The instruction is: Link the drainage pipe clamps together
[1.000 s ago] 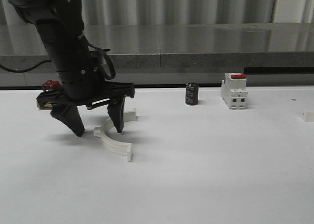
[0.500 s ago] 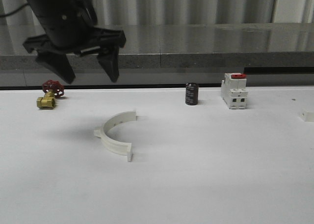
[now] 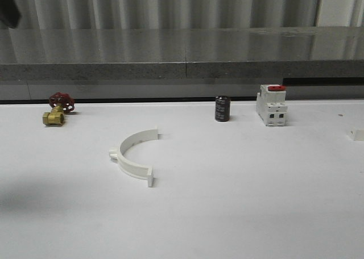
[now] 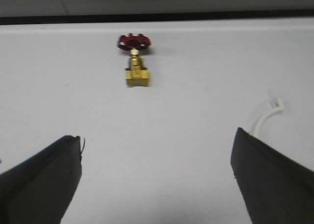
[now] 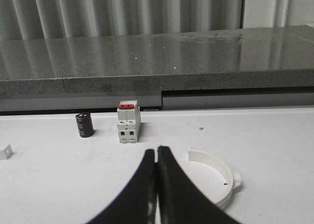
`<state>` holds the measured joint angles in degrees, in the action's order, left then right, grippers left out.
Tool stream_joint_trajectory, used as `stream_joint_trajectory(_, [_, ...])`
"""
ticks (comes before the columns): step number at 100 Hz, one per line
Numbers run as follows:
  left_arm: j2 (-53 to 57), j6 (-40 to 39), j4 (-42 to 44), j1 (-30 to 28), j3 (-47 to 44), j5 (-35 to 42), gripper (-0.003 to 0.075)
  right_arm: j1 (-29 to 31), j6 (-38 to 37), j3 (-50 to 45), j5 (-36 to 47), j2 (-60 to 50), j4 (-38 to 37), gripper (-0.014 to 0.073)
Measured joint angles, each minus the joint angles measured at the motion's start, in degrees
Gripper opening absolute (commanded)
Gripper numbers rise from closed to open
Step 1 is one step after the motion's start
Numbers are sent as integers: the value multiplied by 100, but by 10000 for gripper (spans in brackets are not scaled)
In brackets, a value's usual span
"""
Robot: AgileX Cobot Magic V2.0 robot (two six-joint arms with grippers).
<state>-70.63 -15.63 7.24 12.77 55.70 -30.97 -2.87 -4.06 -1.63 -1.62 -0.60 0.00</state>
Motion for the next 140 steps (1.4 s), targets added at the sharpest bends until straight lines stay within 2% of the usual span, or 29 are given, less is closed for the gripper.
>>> stream_joint_trajectory(18, [1258,0,27,-448,-1011,333,606,0,0,0,0,0,0,-66])
stream_joint_trajectory(39, [2471,0,17,-474,-1999,411,605,0,0,0,0,0,0,-66])
stream_joint_trajectory(51, [3115,0,17,-474,-2486,411,563,0,0,0,0,0,0,-66])
stream_joint_trajectory(65, [3775,0,17,-474,-2889,419,430,0,0,0,0,0,0,-66])
stream_joint_trajectory(96, [4285,0,8,-474,-2993,419,-23,0,0,0,46,0,0,-66])
stream_joint_trajectory(128, [4285,0,8,-474,-3002,408,-20,0,0,0,162,0,0,-66])
stream_joint_trajectory(140, [4285,0,8,-474,-3002,408,-20,0,0,405,-364,0,0,-66])
